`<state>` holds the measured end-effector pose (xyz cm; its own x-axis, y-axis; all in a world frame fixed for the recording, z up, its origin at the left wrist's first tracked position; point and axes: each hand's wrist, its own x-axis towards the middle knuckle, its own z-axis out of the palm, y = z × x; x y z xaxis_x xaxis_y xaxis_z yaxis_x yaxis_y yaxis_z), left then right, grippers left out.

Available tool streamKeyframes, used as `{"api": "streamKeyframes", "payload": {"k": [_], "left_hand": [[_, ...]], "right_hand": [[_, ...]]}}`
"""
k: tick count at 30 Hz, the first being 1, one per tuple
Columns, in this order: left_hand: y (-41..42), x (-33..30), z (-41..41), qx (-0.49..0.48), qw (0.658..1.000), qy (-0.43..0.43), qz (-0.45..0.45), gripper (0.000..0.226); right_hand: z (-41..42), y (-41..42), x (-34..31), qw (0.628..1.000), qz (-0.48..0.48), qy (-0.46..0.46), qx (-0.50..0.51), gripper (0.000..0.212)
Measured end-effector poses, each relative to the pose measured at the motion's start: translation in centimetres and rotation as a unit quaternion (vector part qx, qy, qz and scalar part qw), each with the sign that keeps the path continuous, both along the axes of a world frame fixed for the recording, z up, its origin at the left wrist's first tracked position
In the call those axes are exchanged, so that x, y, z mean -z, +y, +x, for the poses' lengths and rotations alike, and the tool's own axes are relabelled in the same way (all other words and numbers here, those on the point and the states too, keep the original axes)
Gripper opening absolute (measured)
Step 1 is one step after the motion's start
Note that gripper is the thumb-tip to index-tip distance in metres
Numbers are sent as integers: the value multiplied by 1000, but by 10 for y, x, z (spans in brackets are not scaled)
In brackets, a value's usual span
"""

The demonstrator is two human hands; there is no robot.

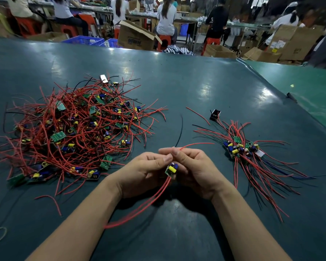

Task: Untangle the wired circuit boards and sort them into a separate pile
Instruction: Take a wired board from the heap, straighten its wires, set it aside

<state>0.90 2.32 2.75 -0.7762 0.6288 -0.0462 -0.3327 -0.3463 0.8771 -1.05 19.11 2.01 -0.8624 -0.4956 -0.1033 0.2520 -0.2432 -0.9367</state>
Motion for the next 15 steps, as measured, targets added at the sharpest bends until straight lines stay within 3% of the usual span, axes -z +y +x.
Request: {"api": "streamKeyframes", "payload": {"k": [3, 7, 12, 15], "left_hand": [[6, -2, 0, -50, 998, -18, -31, 33], [12, 1, -2, -131, 990, -41, -45, 27], [12, -2, -2, -130, 989, -29, -64, 26], [13, -3, -1, -115, 991, -16, -63, 29]], "right_hand": [[0, -1, -1, 998, -25, 4, 53, 29], [-4, -4, 3, 990, 28, 24, 137, 36], [-6, -3, 6, 984, 46, 31, 167, 51], [-5, -2, 4, 988, 14, 26, 150, 40]]}}
